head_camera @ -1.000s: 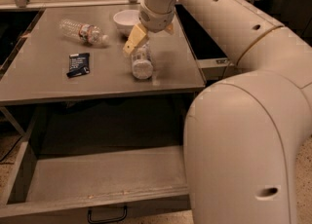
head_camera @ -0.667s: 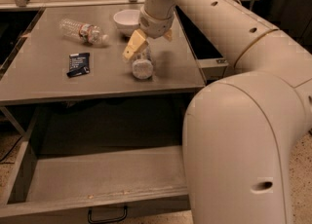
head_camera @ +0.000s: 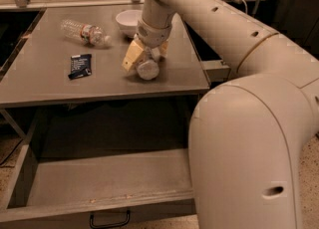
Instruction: Place blue plastic bottle into top drawer
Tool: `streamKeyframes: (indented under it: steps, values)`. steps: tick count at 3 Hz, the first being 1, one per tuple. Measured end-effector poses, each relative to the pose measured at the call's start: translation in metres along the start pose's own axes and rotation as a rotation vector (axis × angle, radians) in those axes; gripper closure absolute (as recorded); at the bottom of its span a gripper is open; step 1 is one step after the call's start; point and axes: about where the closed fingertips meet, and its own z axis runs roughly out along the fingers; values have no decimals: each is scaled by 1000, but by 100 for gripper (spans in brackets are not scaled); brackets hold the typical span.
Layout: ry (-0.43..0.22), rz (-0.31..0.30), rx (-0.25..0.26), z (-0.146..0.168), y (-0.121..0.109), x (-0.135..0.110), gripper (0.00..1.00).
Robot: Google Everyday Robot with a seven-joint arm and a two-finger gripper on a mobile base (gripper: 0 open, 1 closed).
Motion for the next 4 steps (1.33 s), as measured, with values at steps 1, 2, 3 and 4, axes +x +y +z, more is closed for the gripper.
streamKeyframes:
  steps: [1, 2, 3, 4]
  values:
    - [0, 0, 0, 0, 0, 0, 42]
    - [0, 0, 0, 0, 0, 0, 65]
    - [0, 0, 0, 0, 0, 0, 89]
    - [0, 0, 0, -3, 0, -1, 100]
